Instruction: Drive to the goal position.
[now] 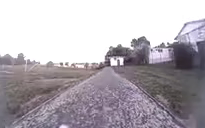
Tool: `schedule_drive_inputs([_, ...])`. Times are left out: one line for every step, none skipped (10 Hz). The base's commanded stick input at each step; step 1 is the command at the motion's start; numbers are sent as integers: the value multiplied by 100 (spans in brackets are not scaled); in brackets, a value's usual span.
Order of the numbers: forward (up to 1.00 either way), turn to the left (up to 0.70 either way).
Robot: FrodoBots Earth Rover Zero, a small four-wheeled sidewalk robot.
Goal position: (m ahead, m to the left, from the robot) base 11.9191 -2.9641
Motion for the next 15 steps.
schedule_drive_inputs([70, -35])
schedule_drive_inputs([70, -35])
schedule_drive_inputs([70, -35])
schedule_drive_inputs([70, -24])
schedule_drive_inputs([70, -5])
schedule_drive_inputs([70, 0])
schedule_drive_inputs([70, 0])
schedule_drive_inputs([70, 0])
schedule_drive_inputs([70, 0])
schedule_drive_inputs([70, 0])
schedule_drive_inputs([70, 0])
schedule_drive_inputs([70, 0])
schedule_drive_inputs([70, 0])
schedule_drive_inputs([70, 0])
schedule_drive_inputs([70, 0])
